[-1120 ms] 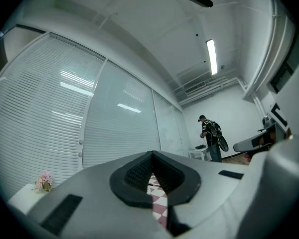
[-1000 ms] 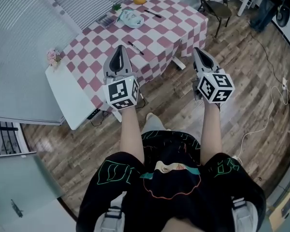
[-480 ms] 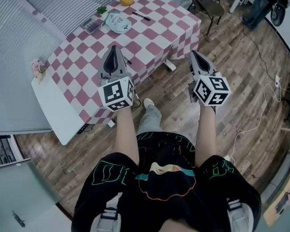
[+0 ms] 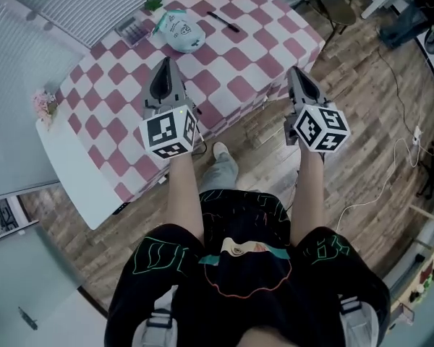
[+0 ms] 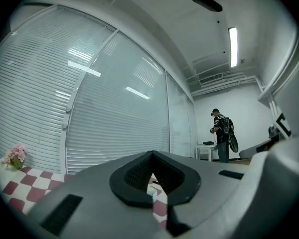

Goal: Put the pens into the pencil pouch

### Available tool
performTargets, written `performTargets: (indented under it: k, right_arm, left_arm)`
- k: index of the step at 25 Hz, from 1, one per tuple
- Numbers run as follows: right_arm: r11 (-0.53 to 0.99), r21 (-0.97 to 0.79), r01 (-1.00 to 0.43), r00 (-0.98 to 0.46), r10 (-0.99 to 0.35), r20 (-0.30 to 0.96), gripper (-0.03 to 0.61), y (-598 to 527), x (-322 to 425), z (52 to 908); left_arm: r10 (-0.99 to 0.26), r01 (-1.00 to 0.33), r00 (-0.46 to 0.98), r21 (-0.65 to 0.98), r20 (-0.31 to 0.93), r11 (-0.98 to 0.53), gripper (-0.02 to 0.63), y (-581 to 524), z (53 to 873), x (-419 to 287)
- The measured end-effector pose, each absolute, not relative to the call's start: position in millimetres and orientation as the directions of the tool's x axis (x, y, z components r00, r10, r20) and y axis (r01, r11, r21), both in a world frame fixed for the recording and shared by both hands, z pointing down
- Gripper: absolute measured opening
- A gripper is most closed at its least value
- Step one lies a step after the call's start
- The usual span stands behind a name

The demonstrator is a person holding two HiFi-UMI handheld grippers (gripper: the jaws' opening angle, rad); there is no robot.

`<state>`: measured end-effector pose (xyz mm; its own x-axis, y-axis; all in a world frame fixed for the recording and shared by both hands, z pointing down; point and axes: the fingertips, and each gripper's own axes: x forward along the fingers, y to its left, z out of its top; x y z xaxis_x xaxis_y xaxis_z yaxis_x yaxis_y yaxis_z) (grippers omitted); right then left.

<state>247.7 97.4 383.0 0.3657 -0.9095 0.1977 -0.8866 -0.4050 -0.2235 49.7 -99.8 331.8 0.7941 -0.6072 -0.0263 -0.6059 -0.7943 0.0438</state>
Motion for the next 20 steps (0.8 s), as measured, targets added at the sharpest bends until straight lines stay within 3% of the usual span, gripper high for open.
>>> performTargets:
  k: [8, 12, 17, 20]
  right_arm:
    - [-0.236, -0.158, -0.959, 0.201, -0.957, 0.21, -0.011, -43, 261, 367]
    - [-0.253, -0.11, -0.961, 0.233, -0.958, 0.166, -0.011, -83, 269, 360]
    - [-0.237, -0.11, -0.965, 0.218, -0.963, 0.159, -0.011, -117, 273, 363]
    - [-0.199, -0.108, -0.974, 0.18, -0.97, 0.163, -0.011, -136, 269, 364]
  left_arm:
    - [-0.687, -0.684, 0.727, 0.082, -0.017, -0.725, 0.005, -200, 338, 47]
    - [-0.702, -0.696, 0.712, 0.097, -0.034, -0.711, 0.016, -228, 330, 40]
    - [-0.71, -0.703, 0.702, 0.117, -0.042, -0.702, 0.201, -252, 328, 27]
    - [-0.72, -0.713, 0.694, 0.123, -0.015, -0.69, 0.253, -261, 335, 25]
